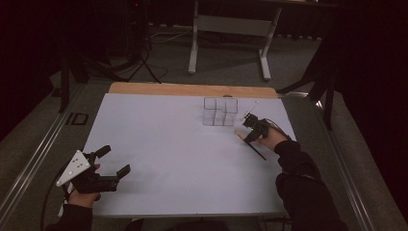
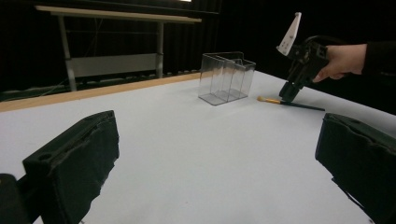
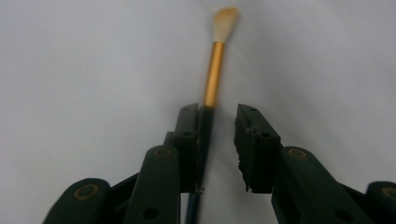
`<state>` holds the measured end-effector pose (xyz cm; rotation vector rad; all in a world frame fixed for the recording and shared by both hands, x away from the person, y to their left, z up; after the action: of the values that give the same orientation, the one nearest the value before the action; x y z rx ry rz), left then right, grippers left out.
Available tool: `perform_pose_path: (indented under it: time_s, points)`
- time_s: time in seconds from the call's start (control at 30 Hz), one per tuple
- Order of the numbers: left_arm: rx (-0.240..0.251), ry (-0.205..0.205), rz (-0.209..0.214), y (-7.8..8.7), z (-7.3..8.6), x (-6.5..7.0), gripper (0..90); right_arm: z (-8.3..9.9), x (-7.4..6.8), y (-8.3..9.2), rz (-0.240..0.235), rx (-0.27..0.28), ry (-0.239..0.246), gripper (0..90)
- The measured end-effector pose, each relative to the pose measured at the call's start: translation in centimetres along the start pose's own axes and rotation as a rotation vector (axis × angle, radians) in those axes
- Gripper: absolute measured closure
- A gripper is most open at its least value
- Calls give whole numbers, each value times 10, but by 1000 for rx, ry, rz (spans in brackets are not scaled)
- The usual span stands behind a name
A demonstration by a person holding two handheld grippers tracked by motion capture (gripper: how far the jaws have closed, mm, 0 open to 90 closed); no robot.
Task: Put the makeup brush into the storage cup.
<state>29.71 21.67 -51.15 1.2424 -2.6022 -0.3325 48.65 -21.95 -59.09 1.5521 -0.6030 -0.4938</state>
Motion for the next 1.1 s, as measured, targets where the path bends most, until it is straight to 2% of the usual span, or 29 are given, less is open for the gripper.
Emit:
perform_pose_path:
  time_s: [0.2, 0.27, 0.37, 0.57, 0.73, 0.83, 0.9, 0.93, 1.07, 1.1]
  points:
    - [3, 8, 2, 0, 0, -2, 0, -2, -2, -6, 10, -7, 11, 740]
    - [2, 8, 1, 0, 0, -2, 0, -2, -3, -9, 18, -26, 26, 774]
    - [2, 7, 3, 0, 0, -1, 0, -3, -5, -10, 6, -33, 28, 824]
    - [3, 7, 3, 0, 0, -1, 0, -3, -6, -9, 18, -53, 29, 836]
    - [7, 12, 3, 1, 0, -1, 0, -5, -8, 1, 16, -11, 32, 839]
    - [9, 12, 2, 1, -1, -1, 0, -8, -10, 16, 16, 43, 22, 840]
    - [9, 12, 2, 1, -1, -1, 0, -9, -13, 22, -5, 74, 22, 840]
    - [10, 13, 2, 1, -1, -1, 0, -9, -12, 26, 14, 90, 20, 840]
    - [5, 11, 3, 0, 0, -1, 0, -11, -18, 37, -11, 166, 24, 839]
    - [5, 12, 4, 0, 0, -1, 0, -11, -18, 40, -3, 180, 22, 840]
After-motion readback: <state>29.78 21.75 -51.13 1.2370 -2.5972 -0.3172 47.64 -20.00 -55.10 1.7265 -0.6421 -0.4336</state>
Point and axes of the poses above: each handheld gripper's, and its own axes: y roughly backward along the jaws, z roughly out of its underside, x roughly to its right, the point moved 9 cm from there along -y, roughly forward along the jaws, and after that the axes turned 8 degrees about -x, right-handed, at the moved point
